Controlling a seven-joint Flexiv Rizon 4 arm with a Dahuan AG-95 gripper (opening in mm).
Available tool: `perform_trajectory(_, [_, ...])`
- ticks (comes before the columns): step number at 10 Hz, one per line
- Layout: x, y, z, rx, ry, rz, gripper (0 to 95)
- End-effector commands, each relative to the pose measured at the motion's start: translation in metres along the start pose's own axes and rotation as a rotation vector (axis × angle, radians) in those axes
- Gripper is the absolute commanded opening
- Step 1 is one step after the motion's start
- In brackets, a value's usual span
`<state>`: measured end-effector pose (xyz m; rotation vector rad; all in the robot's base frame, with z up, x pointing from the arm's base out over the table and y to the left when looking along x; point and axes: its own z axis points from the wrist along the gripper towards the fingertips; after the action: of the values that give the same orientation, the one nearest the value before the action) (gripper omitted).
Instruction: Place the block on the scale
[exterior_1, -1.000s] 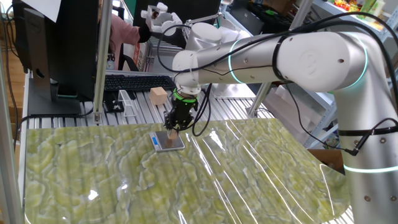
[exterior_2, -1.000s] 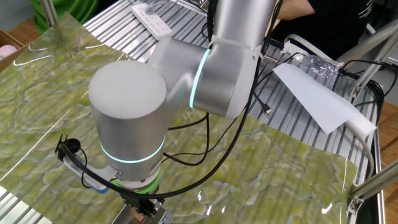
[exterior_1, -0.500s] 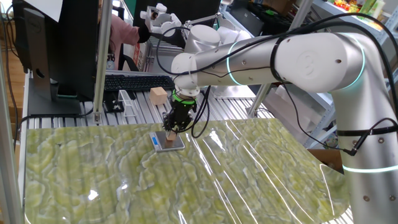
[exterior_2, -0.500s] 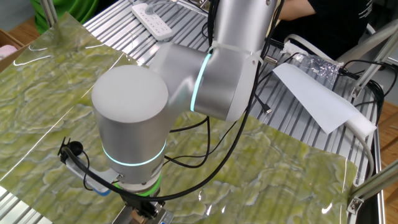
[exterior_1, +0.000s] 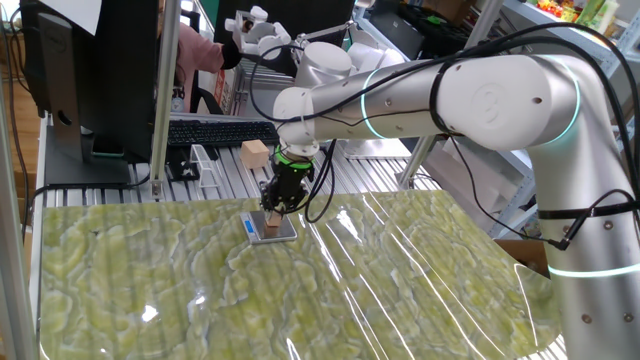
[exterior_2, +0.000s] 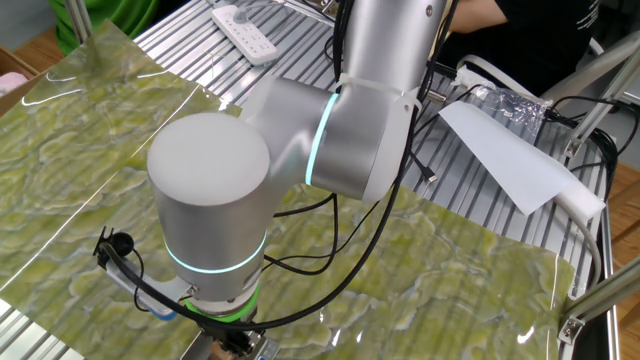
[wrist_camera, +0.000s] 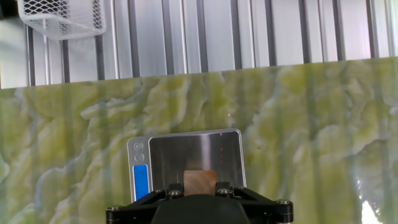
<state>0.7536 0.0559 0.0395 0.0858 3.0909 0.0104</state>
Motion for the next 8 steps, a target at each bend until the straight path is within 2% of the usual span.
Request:
perform_trajectory(1, [0.0009,-0.0003,-0.0002,0.002,-0.003,-0.002,0.0])
perform_trajectory(4, [0.0008,-0.0001,0.0005,0.003,-0.016,0.000,0.0])
perform_trajectory(5, [0.0008,0.0000,0.0005,0.003,-0.018,0.000,19.0])
perform_trajectory(6, [0.0008,0.0000,0.0006,0.003,-0.020,0.002,19.0])
perform_trajectory(7, [0.0008,0.0000,0.0006,0.004,-0.020,0.002,38.0])
perform_trajectory(8, [0.0008,0.0000,0.0006,0.005,-0.022,0.002,38.0])
